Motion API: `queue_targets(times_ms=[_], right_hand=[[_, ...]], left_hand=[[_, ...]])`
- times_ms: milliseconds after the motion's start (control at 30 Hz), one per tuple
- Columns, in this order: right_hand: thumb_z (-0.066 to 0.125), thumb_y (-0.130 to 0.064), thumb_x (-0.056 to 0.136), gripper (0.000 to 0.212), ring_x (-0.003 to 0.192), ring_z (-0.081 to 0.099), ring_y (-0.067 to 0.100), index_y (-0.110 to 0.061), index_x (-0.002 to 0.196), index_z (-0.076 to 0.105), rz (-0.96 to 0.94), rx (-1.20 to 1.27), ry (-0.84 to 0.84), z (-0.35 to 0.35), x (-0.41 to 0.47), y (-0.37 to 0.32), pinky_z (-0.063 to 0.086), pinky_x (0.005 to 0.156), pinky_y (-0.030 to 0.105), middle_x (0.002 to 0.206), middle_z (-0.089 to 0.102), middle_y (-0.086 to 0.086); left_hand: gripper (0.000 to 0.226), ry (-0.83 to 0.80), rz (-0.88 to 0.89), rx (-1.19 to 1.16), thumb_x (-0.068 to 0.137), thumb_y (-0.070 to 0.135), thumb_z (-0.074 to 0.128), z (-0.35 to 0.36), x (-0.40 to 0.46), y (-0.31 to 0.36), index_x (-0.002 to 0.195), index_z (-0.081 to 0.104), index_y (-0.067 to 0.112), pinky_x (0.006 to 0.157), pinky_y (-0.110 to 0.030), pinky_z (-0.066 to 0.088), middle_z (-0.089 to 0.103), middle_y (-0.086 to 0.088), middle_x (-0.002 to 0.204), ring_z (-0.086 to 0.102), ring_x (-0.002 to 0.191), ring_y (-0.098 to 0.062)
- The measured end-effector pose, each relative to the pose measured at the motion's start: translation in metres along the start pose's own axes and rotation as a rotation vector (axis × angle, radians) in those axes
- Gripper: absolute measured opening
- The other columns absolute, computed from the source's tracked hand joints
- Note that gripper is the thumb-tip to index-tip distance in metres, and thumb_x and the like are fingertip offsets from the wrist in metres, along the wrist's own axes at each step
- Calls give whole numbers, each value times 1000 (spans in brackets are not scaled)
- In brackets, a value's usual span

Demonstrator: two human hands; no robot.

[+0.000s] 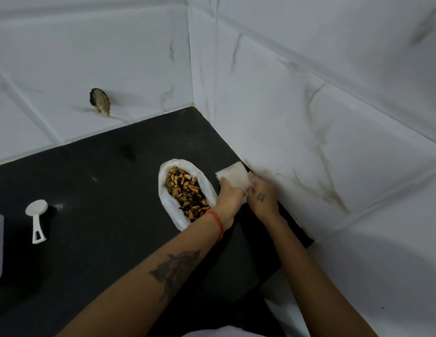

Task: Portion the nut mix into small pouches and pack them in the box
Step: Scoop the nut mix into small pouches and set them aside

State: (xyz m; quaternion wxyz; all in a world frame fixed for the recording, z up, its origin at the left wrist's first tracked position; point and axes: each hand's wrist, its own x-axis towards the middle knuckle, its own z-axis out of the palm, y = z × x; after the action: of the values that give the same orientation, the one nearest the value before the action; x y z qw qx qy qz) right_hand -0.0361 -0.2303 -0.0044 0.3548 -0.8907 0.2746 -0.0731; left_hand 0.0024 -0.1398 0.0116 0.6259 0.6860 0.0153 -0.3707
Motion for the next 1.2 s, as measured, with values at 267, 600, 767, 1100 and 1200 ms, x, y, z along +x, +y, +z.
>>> queue_targets(times_ms=[267,600,767,1100,1200], right_hand=[[48,-3,92,44,122,53,27,-4,136,49,13,23,9,-1,-4,-5,40,104,31,133,56,14],[49,-3,93,43,116,58,23,-8,137,49,6,72,44,-7,-10,-17,37,97,18,130,59,13],[54,-8,93,41,117,57,21,-10,134,52,-36,117,138,-16,-19,-42,35,94,13,127,61,12],[65,-11,86,36,103,62,9,-13,122,63,-212,319,45,13,-62,-115,43,82,6,116,67,-1],[66,-10,85,33,105,62,12,-11,118,65,-244,321,-33,39,-79,-129,48,92,21,114,67,0]], left_hand=[[82,-5,-4,-38,91,8,44,9,-5,2,152,-8,22,106,-40,42,12,-6,158,36,134,-25],[59,20,46,-45,91,2,44,3,-26,15,145,22,11,86,-27,51,40,-9,142,50,116,-17],[32,70,217,4,94,-2,41,-11,-51,27,114,39,23,59,-8,45,48,12,88,50,78,2],[58,506,386,215,89,0,57,-112,-101,14,142,42,17,86,-20,52,55,-4,131,58,105,-11],[59,555,377,222,88,0,59,-141,-115,-6,142,41,17,77,-15,50,54,-3,131,57,102,-8]])
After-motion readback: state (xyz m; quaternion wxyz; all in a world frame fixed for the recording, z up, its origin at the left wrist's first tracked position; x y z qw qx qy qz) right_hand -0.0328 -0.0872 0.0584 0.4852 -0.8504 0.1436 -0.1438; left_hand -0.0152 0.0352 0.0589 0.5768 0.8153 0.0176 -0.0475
